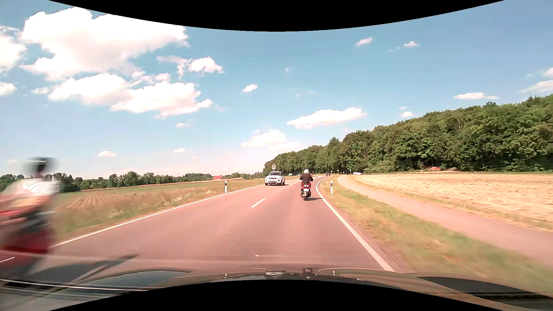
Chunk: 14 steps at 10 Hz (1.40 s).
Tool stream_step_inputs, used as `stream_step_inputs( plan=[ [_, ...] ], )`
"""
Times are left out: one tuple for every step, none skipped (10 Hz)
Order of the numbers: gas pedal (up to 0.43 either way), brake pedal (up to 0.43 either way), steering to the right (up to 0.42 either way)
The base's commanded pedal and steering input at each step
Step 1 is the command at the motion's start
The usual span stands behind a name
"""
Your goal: Follow the waypoints while adhering to traffic rules and regulations
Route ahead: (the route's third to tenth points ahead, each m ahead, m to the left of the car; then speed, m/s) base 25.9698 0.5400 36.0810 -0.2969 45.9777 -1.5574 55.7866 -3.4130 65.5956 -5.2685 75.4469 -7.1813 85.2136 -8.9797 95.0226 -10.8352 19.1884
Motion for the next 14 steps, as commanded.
stream_step_inputs(
  plan=[
    [0.228, 0.012, 0.018],
    [0.228, 0.012, 0.018],
    [0.228, 0.012, 0.018],
    [0.228, 0.012, 0.018],
    [0.197, 0.006, 0.017],
    [0.197, 0.012, 0.017],
    [0.189, 0.006, 0.017],
    [0.177, 0.006, 0.016],
    [0.177, 0.012, 0.016],
    [0.177, 0.006, 0.016],
    [0.177, 0.012, 0.016],
    [0.177, 0.012, 0.016],
    [0.177, 0.012, 0.016],
    [0.177, 0.006, 0.016]
  ],
)
